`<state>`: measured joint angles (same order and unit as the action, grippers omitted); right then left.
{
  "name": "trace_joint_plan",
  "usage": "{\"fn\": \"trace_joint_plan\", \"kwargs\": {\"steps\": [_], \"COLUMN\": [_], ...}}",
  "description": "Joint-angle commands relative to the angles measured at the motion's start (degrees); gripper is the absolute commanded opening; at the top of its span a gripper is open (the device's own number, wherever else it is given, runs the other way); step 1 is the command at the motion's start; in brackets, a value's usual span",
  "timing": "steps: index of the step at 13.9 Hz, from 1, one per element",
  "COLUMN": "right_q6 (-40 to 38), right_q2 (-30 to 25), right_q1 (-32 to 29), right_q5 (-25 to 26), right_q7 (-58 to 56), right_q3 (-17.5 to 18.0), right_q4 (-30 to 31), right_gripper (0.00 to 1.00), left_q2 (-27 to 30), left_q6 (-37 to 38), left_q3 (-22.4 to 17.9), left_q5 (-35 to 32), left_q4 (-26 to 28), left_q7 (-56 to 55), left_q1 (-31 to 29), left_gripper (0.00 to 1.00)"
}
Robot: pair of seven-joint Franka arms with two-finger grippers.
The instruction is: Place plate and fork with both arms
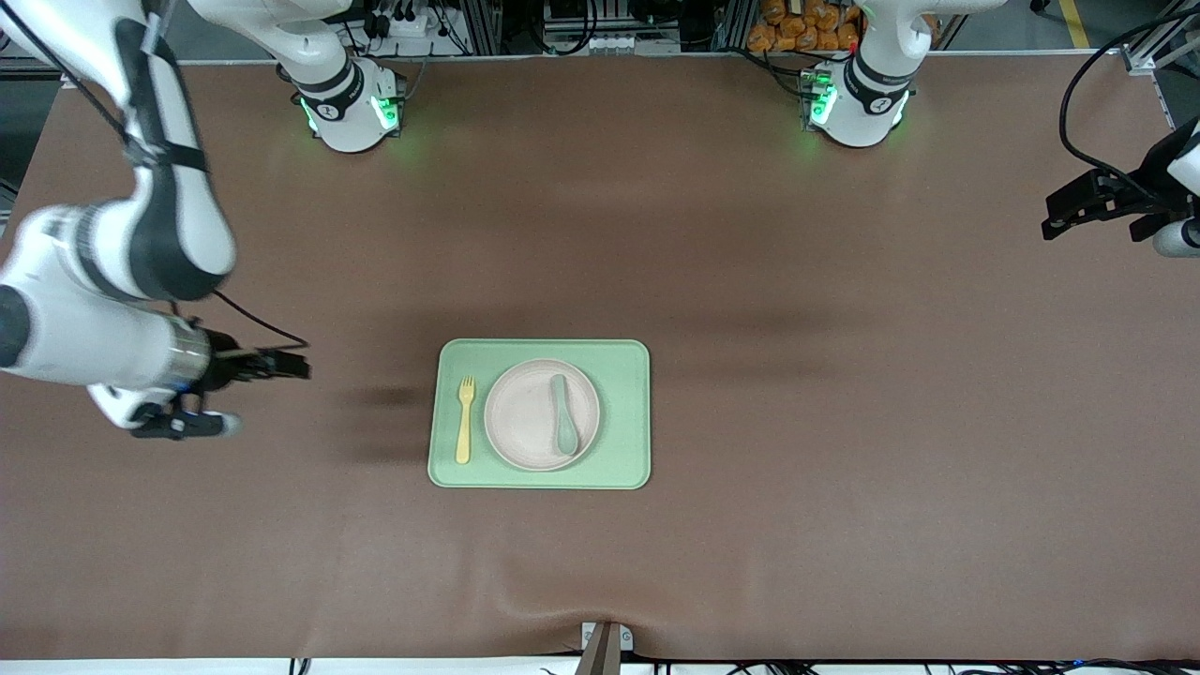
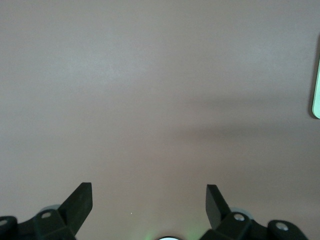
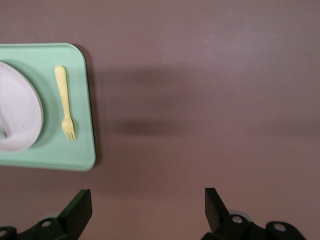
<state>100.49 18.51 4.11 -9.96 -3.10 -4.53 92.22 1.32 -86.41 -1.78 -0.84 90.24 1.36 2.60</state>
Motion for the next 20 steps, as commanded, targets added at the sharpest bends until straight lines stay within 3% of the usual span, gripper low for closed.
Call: {"fn": "trace_joint_plan", "kwargs": {"steps": [1, 5, 7, 13, 20], "right_q6": [-5.7, -14.4, -19.1, -25.1, -23.4], "right_q2": [-7.8, -19.0, -21.7, -22.3, -22.1], "right_q1": [-5.0, -7.8, -8.1, -9.2, -8.4], "right_q5": [1.4, 6.6, 7.1, 10.1, 10.3], "right_q7": [-3.7, -3.9, -3.2, 0.1, 2.9], "right_q3": [0.9, 1.5, 1.4, 2.4, 2.9], "right_q4": [2.2, 2.0, 0.8, -7.4, -6.9], "right_gripper": [1.0, 1.0, 1.0, 1.0, 1.0], "left_q2": [0.0, 0.0, -0.1, -0.4, -0.9], "left_q6": [0.0, -0.1, -0.1, -0.2, -0.2], "left_q3": [0.1, 0.1, 0.1, 0.1, 0.1], "left_q5": [0.8, 0.9, 0.9, 0.9, 0.9], "left_q4": [-0.3, -0.3, -0.2, -0.2, -0.2], "left_q7": [0.1, 0.1, 0.1, 0.2, 0.2], "left_q1": [-0.5, -0.5, -0.5, -0.5, -0.6], "left_gripper": [1.0, 1.0, 1.0, 1.0, 1.0]}}
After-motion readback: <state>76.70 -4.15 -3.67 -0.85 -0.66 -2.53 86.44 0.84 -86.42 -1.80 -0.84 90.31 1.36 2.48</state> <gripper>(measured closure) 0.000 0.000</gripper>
